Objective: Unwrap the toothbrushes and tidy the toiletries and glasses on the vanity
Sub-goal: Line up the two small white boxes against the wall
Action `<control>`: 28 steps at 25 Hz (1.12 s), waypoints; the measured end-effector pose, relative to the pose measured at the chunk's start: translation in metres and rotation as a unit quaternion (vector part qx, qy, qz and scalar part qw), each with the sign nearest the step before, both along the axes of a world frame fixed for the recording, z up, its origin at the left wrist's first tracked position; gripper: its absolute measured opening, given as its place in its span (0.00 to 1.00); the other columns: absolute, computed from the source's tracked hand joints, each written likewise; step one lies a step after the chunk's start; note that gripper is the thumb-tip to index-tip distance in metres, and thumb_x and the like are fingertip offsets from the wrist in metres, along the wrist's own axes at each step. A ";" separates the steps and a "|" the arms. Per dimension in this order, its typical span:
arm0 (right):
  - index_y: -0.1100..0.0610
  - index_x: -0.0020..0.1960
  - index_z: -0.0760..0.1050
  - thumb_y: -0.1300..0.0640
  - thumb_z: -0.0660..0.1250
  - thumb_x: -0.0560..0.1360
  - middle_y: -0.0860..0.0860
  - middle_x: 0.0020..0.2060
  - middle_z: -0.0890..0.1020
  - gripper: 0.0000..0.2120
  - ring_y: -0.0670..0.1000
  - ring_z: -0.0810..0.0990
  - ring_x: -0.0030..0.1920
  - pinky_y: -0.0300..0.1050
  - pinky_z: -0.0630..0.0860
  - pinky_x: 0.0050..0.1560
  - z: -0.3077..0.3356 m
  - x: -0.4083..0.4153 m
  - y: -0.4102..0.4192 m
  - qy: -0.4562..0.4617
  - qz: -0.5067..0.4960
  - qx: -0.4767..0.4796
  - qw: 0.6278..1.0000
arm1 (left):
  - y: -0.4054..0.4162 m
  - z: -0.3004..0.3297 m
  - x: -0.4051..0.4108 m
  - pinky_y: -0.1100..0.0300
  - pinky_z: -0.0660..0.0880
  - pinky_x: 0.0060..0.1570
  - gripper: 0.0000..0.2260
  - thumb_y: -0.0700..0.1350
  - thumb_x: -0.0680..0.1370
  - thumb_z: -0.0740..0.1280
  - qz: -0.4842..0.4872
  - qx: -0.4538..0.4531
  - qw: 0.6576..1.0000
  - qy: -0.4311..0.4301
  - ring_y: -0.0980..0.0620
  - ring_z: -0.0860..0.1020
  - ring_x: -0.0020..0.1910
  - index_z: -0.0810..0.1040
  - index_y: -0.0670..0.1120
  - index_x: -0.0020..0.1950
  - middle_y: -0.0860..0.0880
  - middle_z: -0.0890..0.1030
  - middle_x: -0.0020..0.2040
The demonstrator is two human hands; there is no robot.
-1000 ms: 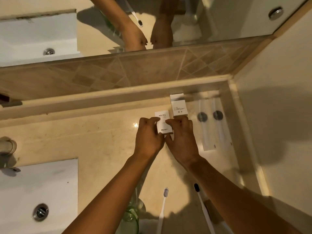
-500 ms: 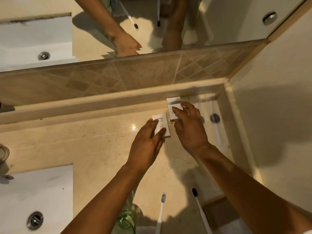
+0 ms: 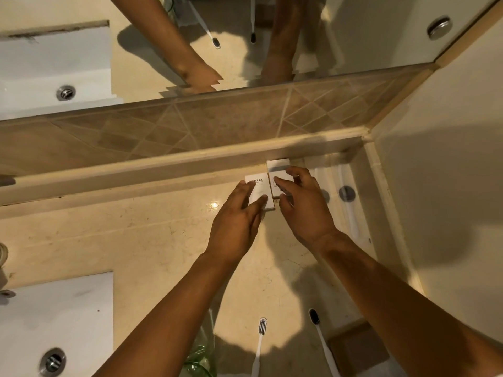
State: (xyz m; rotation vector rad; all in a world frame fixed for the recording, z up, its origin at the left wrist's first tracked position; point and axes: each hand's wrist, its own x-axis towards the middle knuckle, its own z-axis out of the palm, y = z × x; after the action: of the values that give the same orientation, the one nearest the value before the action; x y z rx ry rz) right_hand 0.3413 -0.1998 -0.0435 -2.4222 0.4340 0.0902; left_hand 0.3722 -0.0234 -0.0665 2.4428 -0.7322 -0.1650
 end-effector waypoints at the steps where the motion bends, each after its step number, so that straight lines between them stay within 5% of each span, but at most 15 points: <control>1: 0.52 0.67 0.77 0.60 0.66 0.79 0.45 0.72 0.66 0.17 0.49 0.68 0.71 0.47 0.74 0.69 0.000 0.000 0.000 -0.003 0.001 0.001 1.000 | -0.002 0.000 0.003 0.47 0.78 0.61 0.14 0.46 0.82 0.65 0.001 -0.004 1.000 0.001 0.46 0.67 0.76 0.79 0.50 0.68 0.45 0.71 0.75; 22: 0.50 0.69 0.72 0.57 0.71 0.76 0.49 0.72 0.66 0.22 0.52 0.68 0.71 0.49 0.76 0.68 0.007 0.008 0.008 0.027 -0.009 -0.038 0.999 | -0.005 -0.012 0.028 0.46 0.75 0.63 0.13 0.44 0.80 0.68 -0.012 -0.022 0.998 -0.051 0.42 0.70 0.72 0.81 0.49 0.65 0.42 0.73 0.72; 28: 0.50 0.69 0.68 0.59 0.71 0.74 0.49 0.71 0.62 0.26 0.53 0.74 0.67 0.47 0.80 0.61 0.018 -0.001 0.009 -0.007 -0.023 -0.010 1.000 | -0.004 0.013 0.022 0.45 0.72 0.68 0.25 0.47 0.78 0.71 -0.032 -0.001 0.999 -0.044 0.42 0.64 0.76 0.70 0.47 0.74 0.42 0.64 0.77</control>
State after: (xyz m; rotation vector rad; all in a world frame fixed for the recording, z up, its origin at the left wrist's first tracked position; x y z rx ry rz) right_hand 0.3401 -0.1912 -0.0252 -2.4291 0.4853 0.0482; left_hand 0.3940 -0.0271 -0.0537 2.4397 -0.8494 -0.0825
